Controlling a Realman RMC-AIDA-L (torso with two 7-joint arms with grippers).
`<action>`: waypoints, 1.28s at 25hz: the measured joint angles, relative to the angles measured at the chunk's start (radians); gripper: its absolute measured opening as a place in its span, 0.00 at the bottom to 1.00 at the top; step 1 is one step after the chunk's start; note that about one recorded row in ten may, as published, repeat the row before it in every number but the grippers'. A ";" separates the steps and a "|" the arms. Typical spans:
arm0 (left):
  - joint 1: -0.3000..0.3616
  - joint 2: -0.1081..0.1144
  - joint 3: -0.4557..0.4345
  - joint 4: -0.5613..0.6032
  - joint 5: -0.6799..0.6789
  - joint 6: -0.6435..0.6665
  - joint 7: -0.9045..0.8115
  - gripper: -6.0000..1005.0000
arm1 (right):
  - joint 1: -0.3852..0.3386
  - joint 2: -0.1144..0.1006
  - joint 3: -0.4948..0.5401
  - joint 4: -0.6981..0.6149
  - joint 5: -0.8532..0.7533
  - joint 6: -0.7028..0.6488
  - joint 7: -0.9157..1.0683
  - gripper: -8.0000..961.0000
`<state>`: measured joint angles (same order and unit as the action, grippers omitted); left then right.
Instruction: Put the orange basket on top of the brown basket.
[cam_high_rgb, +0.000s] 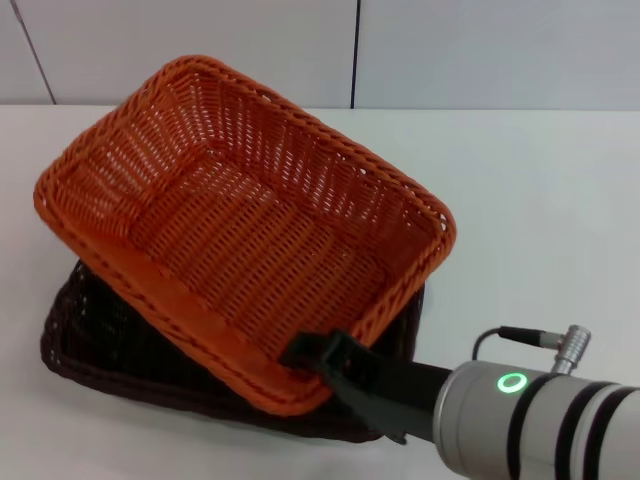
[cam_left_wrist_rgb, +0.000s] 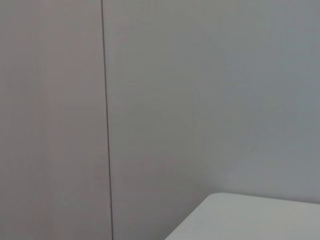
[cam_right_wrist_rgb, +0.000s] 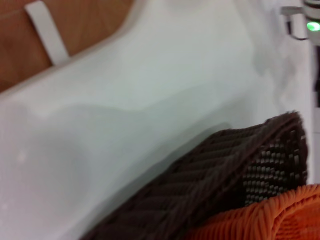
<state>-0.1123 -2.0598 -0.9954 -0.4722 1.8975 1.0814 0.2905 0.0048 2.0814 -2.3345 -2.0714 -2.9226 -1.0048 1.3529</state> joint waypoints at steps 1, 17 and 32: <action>-0.003 0.000 0.000 0.002 0.000 0.000 0.000 0.80 | -0.004 0.000 -0.003 0.004 0.001 0.021 0.001 0.57; -0.023 0.005 0.000 0.015 0.001 -0.023 0.009 0.80 | -0.071 0.000 -0.067 0.008 0.004 0.118 0.006 0.57; -0.012 0.010 0.000 0.045 0.002 -0.021 0.008 0.80 | -0.082 -0.005 -0.163 0.015 0.004 0.155 0.004 0.57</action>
<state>-0.1245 -2.0494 -0.9956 -0.4275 1.8991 1.0605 0.2981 -0.0767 2.0765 -2.4980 -2.0567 -2.9189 -0.8497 1.3573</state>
